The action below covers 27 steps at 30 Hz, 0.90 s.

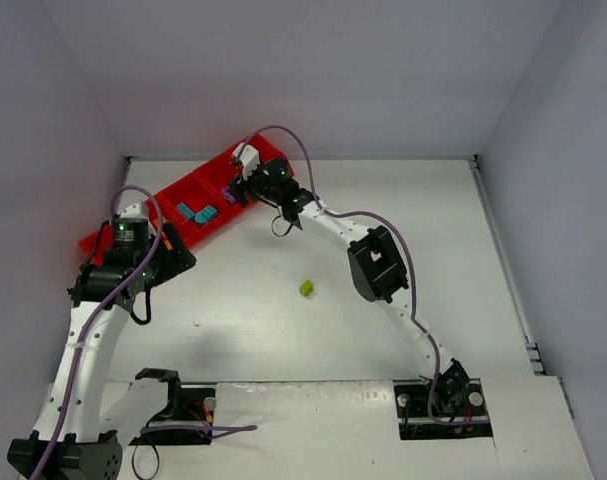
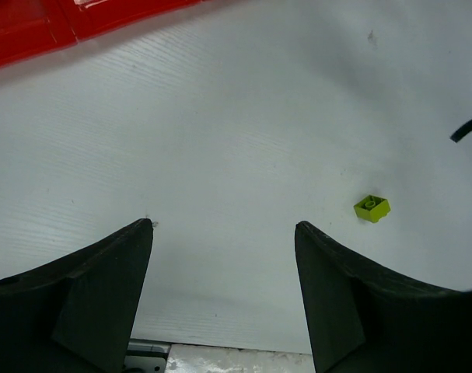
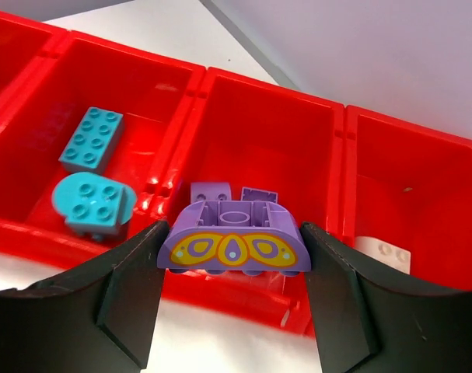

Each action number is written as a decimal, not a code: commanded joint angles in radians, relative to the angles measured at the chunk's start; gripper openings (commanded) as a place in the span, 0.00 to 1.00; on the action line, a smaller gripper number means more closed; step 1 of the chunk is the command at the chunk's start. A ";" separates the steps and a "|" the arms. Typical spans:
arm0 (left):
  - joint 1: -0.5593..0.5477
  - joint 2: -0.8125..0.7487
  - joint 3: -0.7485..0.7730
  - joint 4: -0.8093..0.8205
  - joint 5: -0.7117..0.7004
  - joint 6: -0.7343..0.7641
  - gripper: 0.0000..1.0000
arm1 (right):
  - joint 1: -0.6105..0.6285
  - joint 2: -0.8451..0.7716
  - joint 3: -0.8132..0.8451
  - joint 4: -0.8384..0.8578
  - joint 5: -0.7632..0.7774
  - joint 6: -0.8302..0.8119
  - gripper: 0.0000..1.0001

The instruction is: Sort the legos into containers by color

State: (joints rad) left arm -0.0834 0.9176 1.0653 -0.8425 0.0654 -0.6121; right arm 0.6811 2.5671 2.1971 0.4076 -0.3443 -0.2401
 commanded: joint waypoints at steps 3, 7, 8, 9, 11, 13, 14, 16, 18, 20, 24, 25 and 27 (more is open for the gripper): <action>-0.003 -0.029 -0.014 -0.027 0.027 -0.031 0.67 | 0.005 0.096 0.168 0.207 0.033 -0.001 0.33; -0.003 -0.048 -0.028 -0.038 0.036 -0.025 0.68 | 0.011 0.142 0.181 0.270 0.056 0.010 0.57; -0.003 -0.055 -0.030 -0.043 0.036 -0.023 0.67 | 0.009 0.151 0.193 0.289 0.065 0.013 0.62; -0.003 -0.059 -0.030 -0.049 0.037 -0.018 0.67 | 0.009 0.166 0.200 0.298 0.080 0.015 0.70; -0.003 -0.065 -0.030 -0.058 0.042 -0.014 0.67 | 0.009 0.180 0.213 0.327 0.091 0.015 0.77; -0.003 -0.074 -0.034 -0.063 0.045 -0.009 0.67 | 0.011 0.194 0.220 0.356 0.097 0.015 0.96; -0.003 -0.077 -0.036 -0.064 0.045 -0.005 0.68 | 0.009 0.200 0.236 0.359 0.097 0.013 1.00; -0.003 -0.083 -0.038 -0.064 0.050 0.003 0.68 | 0.008 0.206 0.251 0.358 0.102 0.012 1.00; -0.003 -0.085 -0.039 -0.056 0.057 0.015 0.67 | 0.009 0.186 0.245 0.361 0.117 0.012 1.00; -0.004 -0.085 -0.045 -0.026 0.094 0.035 0.67 | 0.006 0.121 0.176 0.378 0.142 0.027 1.00; -0.006 -0.068 -0.057 0.048 0.175 0.066 0.67 | -0.015 -0.071 -0.067 0.473 0.278 0.158 1.00; -0.009 -0.062 -0.059 0.080 0.201 0.075 0.67 | -0.034 -0.158 -0.127 0.488 0.286 0.176 1.00; -0.019 -0.043 -0.057 0.106 0.221 0.086 0.67 | -0.060 -0.235 -0.265 0.481 0.306 0.209 1.00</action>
State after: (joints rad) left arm -0.0895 0.8486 0.9955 -0.8459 0.2146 -0.5674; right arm 0.6716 2.5851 2.0327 0.7250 -0.1322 -0.1230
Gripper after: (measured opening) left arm 0.674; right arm 0.999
